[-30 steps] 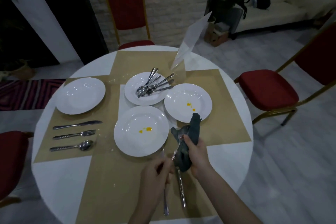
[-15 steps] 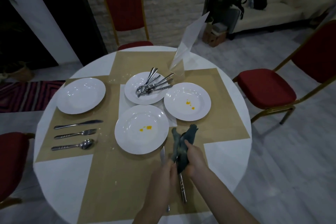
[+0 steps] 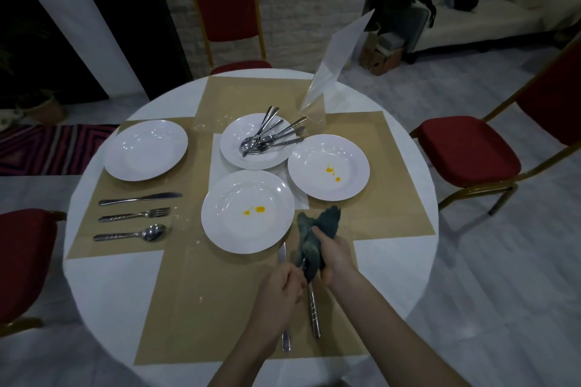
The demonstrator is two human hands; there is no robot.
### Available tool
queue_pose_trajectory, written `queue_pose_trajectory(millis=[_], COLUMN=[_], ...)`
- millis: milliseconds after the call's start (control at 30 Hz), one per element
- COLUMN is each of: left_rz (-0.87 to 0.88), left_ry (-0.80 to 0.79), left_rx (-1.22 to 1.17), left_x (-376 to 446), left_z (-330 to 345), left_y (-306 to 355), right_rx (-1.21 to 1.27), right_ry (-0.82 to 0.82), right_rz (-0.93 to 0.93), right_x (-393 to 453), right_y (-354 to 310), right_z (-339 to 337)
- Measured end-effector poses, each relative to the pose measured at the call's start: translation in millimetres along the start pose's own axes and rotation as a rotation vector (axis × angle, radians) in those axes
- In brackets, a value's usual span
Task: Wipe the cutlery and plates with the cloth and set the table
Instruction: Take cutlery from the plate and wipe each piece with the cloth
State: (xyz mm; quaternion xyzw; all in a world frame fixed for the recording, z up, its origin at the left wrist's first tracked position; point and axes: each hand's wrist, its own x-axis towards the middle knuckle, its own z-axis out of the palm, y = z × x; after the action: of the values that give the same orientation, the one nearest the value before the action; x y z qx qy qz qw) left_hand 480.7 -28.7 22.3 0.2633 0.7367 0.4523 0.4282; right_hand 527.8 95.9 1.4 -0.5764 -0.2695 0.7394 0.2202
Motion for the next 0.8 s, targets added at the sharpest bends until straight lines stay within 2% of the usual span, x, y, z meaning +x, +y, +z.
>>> queue_pose_trajectory(millis=[133, 233, 300, 400, 467, 500, 633, 800], left_rz=[-0.169, -0.212, -0.186, -0.087, -0.055, -0.056, -0.120, -0.248], left_ry=[-0.053, -0.059, -0.046, 0.042, 0.079, 0.071, -0.027, -0.035], left_rx=[-0.362, -0.414, -0.350, -0.144, -0.092, -0.094, -0.153, -0.355], left_x=[1.5, 1.4, -1.5, -0.8, 2.7, 3.6, -3.8, -2.7], left_z=[2.4, -0.6, -0.8, 3.5, 4.9, 4.8, 7.9, 12.5], left_y=[7.3, 6.5, 4.1, 2.5, 3.5, 4.3, 5.8, 12.4], right_rx=[-0.089, -0.234, -0.265, -0.123, -0.024, -0.008, -0.064, -0.354], right_ry=[0.042, 0.091, 0.106, -0.017, -0.158, -0.175, -0.008, 0.116], right_rz=[-0.092, -0.236, -0.303, -0.155, 0.006, 0.029, -0.080, -0.323], right_x=[8.1, 16.1, 18.6, 13.1, 5.2, 4.7, 17.6, 27.8], right_y=[-5.9, -2.9, -2.4, 8.9, 20.9, 23.7, 8.8, 0.6], right_z=[-0.2, 0.2, -2.2, -0.4, 2.1, 0.9, -10.7, -12.9])
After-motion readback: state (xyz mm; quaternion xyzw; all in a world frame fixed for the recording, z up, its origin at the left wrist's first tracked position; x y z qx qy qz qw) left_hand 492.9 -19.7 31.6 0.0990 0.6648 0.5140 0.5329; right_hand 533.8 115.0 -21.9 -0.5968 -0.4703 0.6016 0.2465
